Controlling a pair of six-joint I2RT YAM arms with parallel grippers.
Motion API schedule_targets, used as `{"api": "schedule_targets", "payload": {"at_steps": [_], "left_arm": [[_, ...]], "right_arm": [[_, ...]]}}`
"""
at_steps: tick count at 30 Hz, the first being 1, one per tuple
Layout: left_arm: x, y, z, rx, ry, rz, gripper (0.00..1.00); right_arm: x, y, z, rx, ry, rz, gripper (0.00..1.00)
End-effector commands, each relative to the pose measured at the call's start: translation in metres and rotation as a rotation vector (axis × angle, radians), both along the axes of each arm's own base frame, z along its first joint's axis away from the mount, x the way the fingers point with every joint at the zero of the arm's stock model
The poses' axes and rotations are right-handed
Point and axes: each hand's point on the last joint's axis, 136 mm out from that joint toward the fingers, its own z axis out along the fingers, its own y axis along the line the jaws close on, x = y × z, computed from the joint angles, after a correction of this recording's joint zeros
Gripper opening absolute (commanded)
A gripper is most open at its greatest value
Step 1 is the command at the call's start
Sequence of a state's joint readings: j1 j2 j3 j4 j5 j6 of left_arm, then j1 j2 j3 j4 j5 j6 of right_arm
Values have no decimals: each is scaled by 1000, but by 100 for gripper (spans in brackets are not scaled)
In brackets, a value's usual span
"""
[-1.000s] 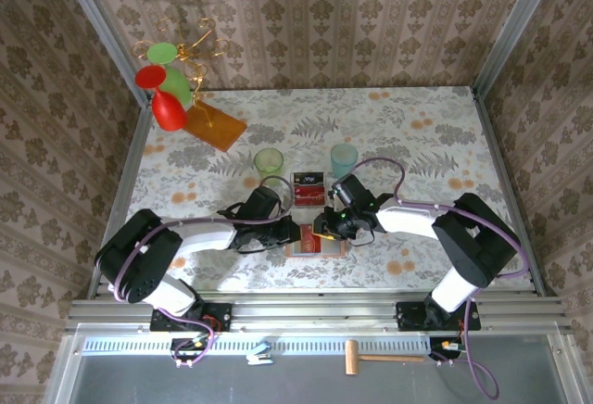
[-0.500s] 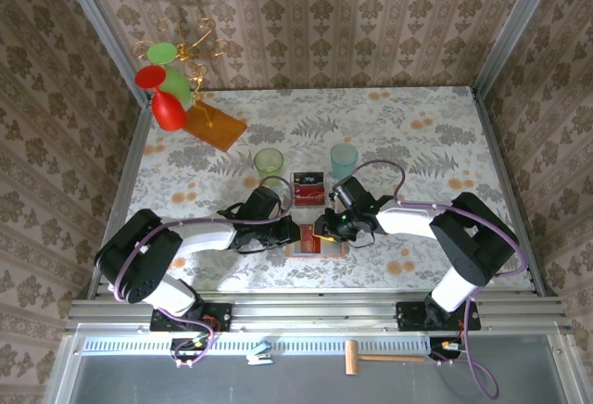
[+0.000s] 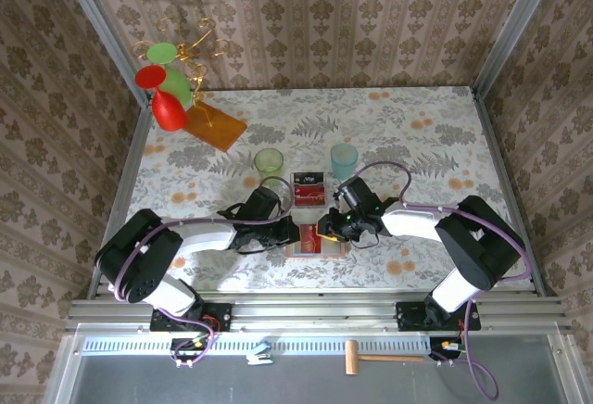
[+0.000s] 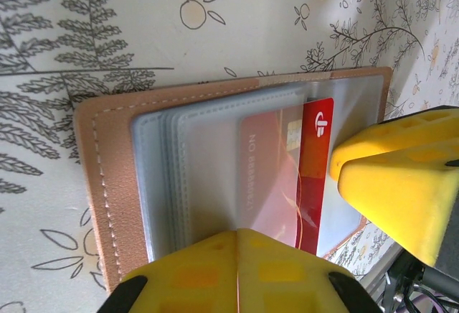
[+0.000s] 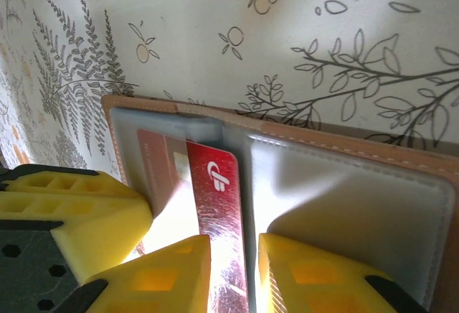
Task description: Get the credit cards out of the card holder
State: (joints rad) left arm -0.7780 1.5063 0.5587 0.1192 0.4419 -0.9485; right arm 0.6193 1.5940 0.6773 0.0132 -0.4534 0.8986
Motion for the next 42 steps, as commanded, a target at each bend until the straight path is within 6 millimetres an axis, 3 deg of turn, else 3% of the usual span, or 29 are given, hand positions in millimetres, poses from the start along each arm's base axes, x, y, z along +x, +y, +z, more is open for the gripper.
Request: {"api": "schedule_targets", "payload": {"at_steps": [1, 18, 24, 42], "left_arm": [[-6, 5, -10, 26, 26, -10, 8], [-6, 5, -11, 27, 31, -11, 8], [-6, 6, -11, 27, 31, -9, 8], [-7, 6, -9, 24, 31, -3, 8]], "right_arm": [[-2, 0, -4, 16, 23, -10, 24], [-5, 13, -9, 106, 65, 3, 17], [-4, 5, -8, 76, 51, -12, 11], [-4, -28, 7, -1, -1, -19, 10]]}}
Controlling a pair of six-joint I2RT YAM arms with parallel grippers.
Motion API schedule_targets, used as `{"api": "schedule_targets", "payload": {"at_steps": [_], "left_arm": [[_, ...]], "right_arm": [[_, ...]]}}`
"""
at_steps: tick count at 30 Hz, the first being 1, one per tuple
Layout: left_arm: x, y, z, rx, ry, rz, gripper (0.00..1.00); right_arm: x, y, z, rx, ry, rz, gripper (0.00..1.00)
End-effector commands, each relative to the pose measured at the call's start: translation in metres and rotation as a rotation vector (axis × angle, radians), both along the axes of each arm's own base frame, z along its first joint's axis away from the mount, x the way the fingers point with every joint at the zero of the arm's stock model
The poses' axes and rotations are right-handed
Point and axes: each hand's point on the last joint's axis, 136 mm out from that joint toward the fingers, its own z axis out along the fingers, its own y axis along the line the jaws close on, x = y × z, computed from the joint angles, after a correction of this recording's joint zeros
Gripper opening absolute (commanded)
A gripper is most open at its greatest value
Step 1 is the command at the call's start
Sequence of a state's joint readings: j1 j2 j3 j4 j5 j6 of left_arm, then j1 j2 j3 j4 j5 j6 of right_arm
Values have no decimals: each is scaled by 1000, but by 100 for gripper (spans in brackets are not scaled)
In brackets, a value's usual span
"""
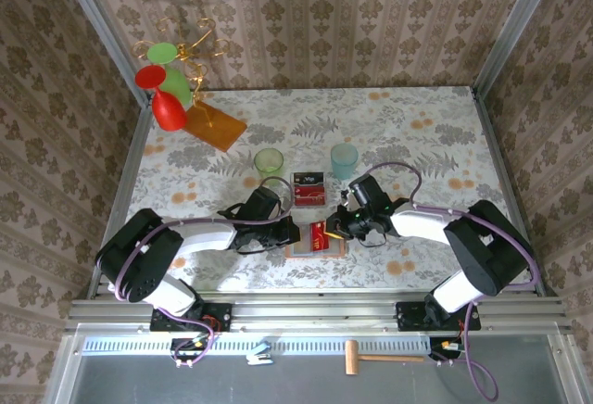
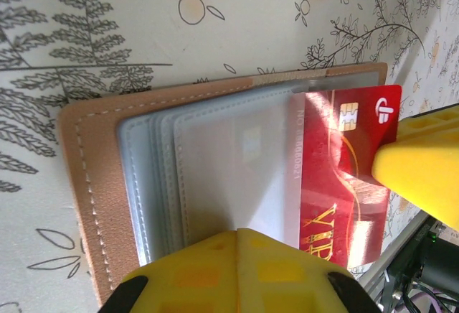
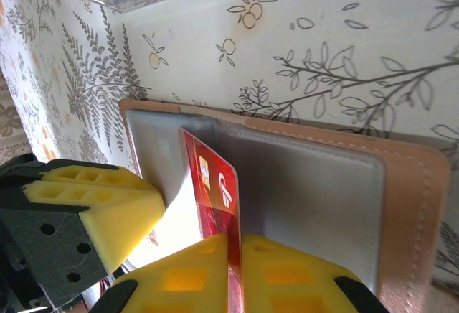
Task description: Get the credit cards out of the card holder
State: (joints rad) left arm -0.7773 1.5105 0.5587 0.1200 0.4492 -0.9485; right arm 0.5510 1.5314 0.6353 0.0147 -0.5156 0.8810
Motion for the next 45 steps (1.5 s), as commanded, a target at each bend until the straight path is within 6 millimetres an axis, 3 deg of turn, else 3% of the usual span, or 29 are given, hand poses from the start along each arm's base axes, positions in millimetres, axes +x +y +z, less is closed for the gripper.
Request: {"api": "schedule_targets", "payload": {"at_steps": [1, 13, 21, 29, 35, 45], "left_arm": [[-6, 7, -8, 25, 25, 1, 8], [-5, 5, -2, -17, 21, 26, 12], [4, 4, 18, -40, -17, 38, 23], [14, 21, 43, -37, -105, 59, 27], [16, 37, 56, -40, -155, 78, 29], [11, 61, 63, -38, -182, 128, 30]], "right_arm": [[-6, -13, -2, -55, -4, 3, 9], [1, -15, 24, -94, -72, 66, 6], [5, -13, 46, -139, -157, 197, 3], [8, -12, 57, -223, -265, 448, 0], [18, -14, 53, -315, -303, 643, 0], [40, -2, 74, -347, -548, 996, 0]]}}
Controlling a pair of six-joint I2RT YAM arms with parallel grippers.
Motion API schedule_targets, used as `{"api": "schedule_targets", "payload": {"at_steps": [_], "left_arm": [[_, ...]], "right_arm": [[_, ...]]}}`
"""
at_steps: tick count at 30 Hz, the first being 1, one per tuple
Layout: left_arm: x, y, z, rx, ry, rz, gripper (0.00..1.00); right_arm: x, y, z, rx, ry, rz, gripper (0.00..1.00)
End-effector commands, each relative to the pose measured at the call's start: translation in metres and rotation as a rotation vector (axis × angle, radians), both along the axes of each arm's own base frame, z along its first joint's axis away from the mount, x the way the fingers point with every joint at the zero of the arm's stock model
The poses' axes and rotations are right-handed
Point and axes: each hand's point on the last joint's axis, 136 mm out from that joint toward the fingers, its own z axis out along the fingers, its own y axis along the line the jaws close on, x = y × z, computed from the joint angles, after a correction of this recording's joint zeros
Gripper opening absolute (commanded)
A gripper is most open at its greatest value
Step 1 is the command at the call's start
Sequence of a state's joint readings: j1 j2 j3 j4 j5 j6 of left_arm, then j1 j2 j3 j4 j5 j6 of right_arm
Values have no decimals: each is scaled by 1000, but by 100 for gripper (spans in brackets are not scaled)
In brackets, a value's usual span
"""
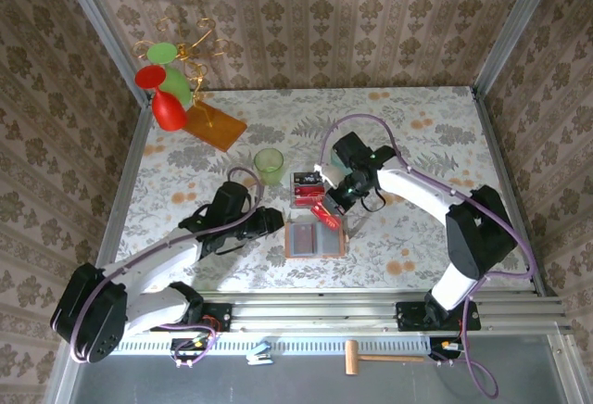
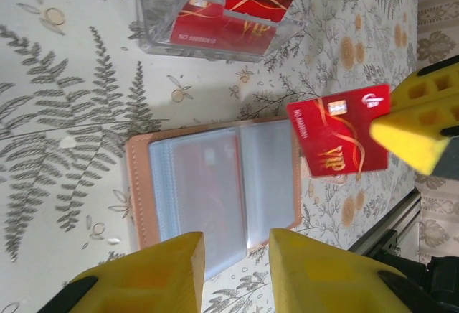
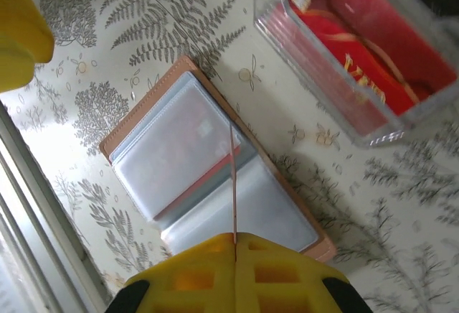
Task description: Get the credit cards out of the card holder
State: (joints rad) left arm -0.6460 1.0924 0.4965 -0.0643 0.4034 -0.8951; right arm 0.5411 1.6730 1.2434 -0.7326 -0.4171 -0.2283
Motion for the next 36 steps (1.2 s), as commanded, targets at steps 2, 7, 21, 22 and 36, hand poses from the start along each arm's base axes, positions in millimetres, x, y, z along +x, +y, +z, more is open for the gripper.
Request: {"api": "schedule_targets", "payload": {"at_steps": [2, 7, 21, 22, 36], "left_arm": [[-7, 16, -9, 36, 6, 16, 30], [-6, 26, -9, 35, 14, 39, 30], [16, 46, 3, 43, -25, 112, 29], [17, 48, 4, 47, -26, 119, 30], [22, 57, 0, 51, -7, 160, 30]], "right_arm": [[5, 1, 8, -46, -63, 240, 0], [18, 7, 16, -71, -86, 363, 0], [66, 25, 19, -127, -99, 533, 0], [69, 27, 19, -127, -94, 538, 0], [90, 34, 5, -131, -63, 596, 0]]}}
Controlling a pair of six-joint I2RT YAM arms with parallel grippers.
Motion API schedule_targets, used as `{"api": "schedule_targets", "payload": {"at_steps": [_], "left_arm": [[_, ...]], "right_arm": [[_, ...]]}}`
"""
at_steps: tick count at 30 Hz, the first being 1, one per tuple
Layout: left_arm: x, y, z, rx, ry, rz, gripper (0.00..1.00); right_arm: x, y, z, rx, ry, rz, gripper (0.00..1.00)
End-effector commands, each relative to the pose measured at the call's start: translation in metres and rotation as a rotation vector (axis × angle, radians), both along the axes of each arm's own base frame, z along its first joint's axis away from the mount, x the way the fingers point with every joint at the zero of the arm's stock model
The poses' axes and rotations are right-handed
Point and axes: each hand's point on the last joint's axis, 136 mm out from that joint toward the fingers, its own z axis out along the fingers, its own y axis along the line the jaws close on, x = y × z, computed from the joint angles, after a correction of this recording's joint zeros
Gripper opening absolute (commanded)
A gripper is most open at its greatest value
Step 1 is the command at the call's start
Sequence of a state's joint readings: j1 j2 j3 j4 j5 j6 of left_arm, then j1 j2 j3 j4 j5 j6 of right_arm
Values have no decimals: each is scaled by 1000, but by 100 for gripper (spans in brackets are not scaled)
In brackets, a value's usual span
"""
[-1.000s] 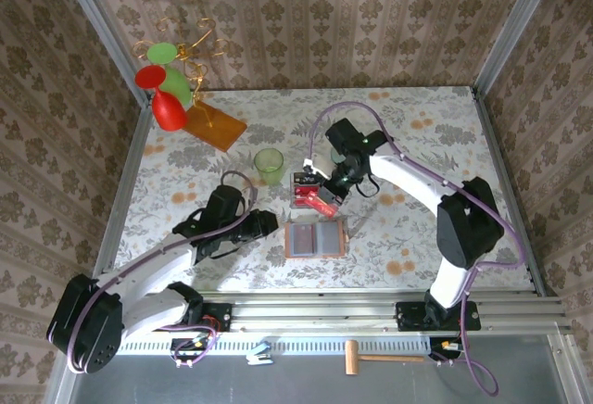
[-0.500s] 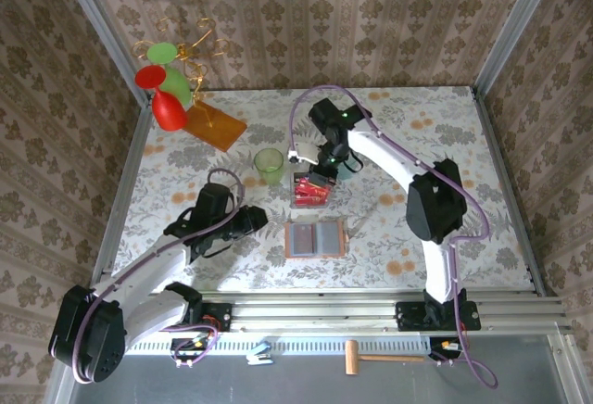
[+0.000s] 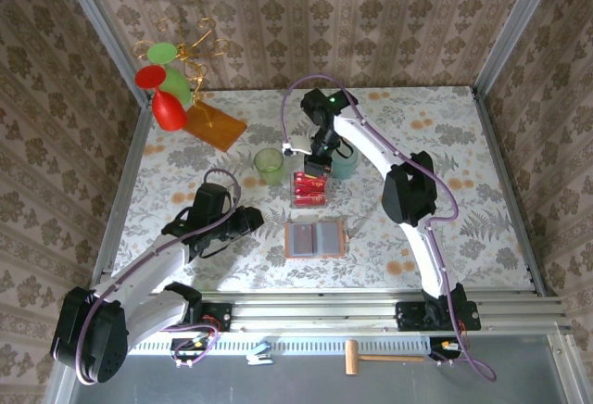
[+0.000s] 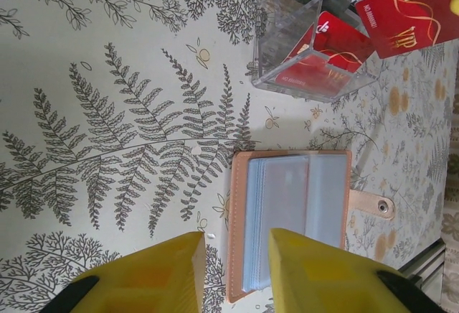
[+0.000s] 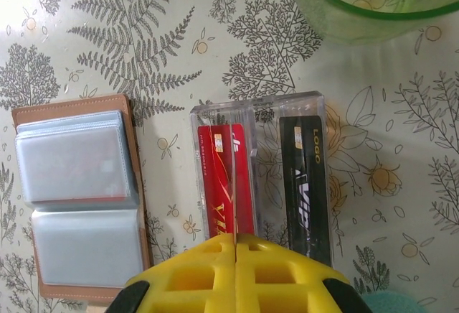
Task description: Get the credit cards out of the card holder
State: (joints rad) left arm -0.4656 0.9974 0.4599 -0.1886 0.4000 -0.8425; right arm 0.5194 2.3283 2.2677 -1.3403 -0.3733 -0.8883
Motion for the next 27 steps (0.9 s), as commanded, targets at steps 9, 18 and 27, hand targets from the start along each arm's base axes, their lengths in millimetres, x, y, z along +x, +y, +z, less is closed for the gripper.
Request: {"api": "schedule_targets", "payload": {"at_steps": [9, 18, 27], "left_arm": [[8, 7, 10, -7, -17, 20, 29], [7, 10, 9, -10, -9, 25, 29], [7, 6, 10, -23, -9, 6, 30]], "right_arm": [[-13, -2, -27, -33, 113, 49, 0], [-19, 1, -38, -39, 155, 54, 6], [-14, -1, -20, -42, 106, 33, 17]]}}
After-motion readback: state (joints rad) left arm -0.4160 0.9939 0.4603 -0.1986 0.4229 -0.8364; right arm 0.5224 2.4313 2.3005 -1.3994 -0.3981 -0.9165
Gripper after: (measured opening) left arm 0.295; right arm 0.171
